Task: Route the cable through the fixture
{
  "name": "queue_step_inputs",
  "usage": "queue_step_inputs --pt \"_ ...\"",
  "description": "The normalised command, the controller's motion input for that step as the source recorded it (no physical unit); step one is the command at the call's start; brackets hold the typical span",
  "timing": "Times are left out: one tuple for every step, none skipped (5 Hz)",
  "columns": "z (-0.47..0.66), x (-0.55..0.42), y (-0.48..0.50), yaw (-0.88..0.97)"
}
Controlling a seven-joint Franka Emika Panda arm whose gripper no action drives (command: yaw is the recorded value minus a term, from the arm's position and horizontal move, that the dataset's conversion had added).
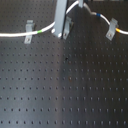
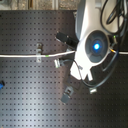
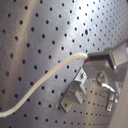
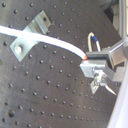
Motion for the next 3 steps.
queue_step_inputs --pt "0.25 -0.146 0.047 0.67" --pt "0.14 -0.235 -0.052 0.65" --pt "0.20 -0.527 -0.238 0.28"
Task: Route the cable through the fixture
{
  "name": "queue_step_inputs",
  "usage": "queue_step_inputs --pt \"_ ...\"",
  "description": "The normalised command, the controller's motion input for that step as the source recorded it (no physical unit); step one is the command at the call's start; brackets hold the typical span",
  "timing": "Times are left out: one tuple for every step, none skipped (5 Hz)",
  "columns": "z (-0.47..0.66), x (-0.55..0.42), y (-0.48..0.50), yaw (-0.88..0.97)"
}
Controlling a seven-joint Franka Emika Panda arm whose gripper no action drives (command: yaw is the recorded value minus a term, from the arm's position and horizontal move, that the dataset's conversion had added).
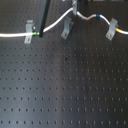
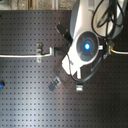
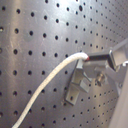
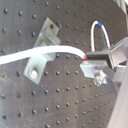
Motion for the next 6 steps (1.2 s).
queue_step_inputs --pt "0.20 -0.710 -0.243 0.11" --pt "0.00 -0.088 -0.011 0.07" --pt "0.00 -0.041 0.047 0.00" --pt "0.12 -0.091 0.203 0.31" --pt "0.01 -0.070 0.354 0.00" --pt "0.18 0.019 0.295 -0.21"
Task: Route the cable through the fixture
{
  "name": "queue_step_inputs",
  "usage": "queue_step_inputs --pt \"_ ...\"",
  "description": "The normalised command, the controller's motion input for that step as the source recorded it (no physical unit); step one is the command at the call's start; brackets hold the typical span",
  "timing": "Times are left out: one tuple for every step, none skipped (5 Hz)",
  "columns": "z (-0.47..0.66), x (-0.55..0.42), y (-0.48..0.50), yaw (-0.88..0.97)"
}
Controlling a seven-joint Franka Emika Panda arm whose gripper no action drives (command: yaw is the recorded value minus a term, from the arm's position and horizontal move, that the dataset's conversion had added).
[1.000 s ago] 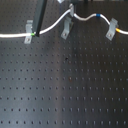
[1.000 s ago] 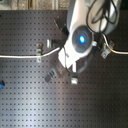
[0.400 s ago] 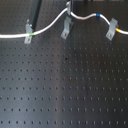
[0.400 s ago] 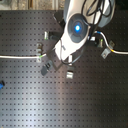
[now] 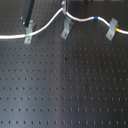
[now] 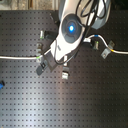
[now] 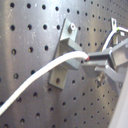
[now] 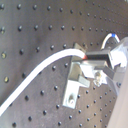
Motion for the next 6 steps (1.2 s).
queue_step_inputs --pt "0.26 -0.057 0.250 -0.29" --pt "0.22 0.003 0.353 0.01" --pt "0.07 0.054 0.108 0.51" --pt "0.03 0.036 -0.045 0.74" --pt "0.01 0.070 -0.113 0.63" --pt "0.01 -0.200 -0.327 0.00"
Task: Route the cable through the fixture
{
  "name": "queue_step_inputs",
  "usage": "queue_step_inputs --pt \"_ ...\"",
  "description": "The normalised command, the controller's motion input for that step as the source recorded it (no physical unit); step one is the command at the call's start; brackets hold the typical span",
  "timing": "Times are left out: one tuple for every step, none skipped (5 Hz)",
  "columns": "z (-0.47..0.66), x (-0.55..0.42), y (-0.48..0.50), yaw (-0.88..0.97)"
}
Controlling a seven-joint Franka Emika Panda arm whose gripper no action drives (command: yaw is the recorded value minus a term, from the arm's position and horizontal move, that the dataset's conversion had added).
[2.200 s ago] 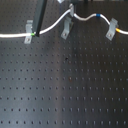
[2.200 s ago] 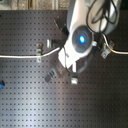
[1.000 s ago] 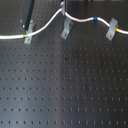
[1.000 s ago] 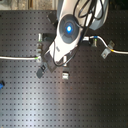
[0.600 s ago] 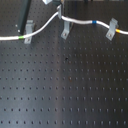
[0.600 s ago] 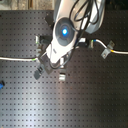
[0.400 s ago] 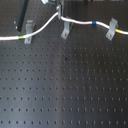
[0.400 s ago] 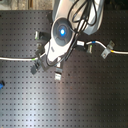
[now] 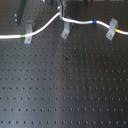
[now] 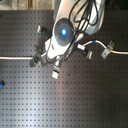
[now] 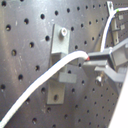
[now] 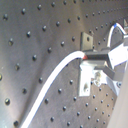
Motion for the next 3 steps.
queue_step_inputs --pt "0.05 -0.271 -0.355 0.00" --pt "0.00 -0.168 -0.081 0.37" --pt "0.02 -0.083 0.007 0.32"
